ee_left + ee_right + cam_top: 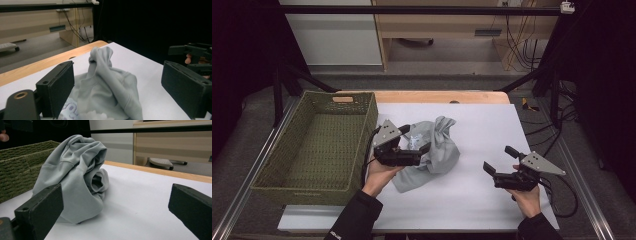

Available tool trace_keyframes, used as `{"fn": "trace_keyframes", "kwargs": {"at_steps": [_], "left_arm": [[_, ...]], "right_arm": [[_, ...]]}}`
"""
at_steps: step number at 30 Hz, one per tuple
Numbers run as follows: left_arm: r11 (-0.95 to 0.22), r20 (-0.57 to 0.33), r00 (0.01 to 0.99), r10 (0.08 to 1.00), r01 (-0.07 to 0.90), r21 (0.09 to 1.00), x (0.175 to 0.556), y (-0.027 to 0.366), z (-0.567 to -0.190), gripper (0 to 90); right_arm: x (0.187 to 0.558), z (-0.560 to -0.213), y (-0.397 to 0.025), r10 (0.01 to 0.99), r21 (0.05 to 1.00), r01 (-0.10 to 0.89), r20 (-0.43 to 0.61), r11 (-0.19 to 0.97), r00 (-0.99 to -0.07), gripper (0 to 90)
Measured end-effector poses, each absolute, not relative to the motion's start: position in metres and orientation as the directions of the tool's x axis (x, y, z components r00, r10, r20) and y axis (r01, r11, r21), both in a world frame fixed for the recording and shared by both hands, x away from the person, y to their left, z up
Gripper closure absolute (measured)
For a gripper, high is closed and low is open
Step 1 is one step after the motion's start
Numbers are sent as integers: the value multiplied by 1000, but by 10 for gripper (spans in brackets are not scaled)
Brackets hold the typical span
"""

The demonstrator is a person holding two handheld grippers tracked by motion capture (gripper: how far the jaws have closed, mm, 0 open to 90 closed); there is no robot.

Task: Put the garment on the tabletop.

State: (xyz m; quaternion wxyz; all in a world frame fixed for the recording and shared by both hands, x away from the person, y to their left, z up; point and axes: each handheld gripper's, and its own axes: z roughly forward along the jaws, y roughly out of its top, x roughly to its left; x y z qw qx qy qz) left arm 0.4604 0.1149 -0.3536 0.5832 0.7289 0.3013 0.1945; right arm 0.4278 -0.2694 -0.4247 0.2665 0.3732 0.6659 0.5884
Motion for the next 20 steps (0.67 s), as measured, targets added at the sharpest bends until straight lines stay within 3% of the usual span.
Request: {"fn": "trace_keyframes", "kwargs": {"at_steps": [20], "left_arm": [[-76,-92,705,703,203,976,431,157,-405,46]], "right_arm": [[425,-427,-274,813,983,183,89,22,-575,4]]}}
